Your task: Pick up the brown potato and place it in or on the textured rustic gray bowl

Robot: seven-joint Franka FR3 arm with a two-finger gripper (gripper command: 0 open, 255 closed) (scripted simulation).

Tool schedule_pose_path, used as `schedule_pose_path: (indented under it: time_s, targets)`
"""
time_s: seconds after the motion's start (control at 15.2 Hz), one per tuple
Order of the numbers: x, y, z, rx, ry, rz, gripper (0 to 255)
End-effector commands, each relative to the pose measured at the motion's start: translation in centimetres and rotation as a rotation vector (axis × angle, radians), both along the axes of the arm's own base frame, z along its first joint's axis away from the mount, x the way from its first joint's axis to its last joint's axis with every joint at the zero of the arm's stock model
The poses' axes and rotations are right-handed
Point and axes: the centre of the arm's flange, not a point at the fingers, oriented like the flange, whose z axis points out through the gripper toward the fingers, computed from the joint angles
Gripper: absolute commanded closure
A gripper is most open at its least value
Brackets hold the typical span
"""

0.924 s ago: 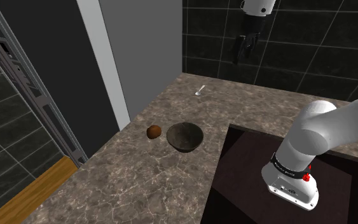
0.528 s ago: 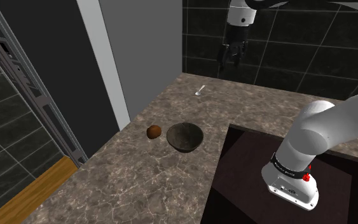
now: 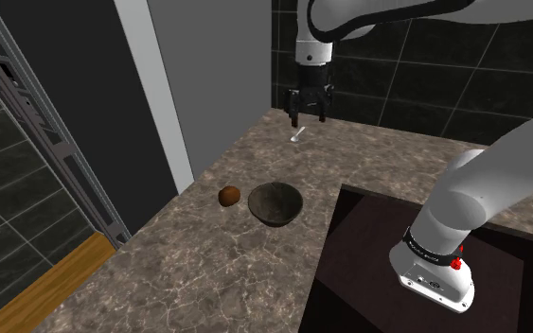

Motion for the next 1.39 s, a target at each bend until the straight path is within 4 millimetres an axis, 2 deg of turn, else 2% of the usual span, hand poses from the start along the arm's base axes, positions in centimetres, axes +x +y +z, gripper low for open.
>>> schedule_pose_path:
  time_s: [0.0, 0.66, 1.32]
  targets:
    - [1.7, 1.1, -1.5, 0.012, 0.033, -0.065, 0]
    - [11.3, 5.7, -10.6, 0.07, 0.194, -0.364, 0]
    - [20.4, 8.0, -21.0, 0.128, 0.356, -0.663, 0]
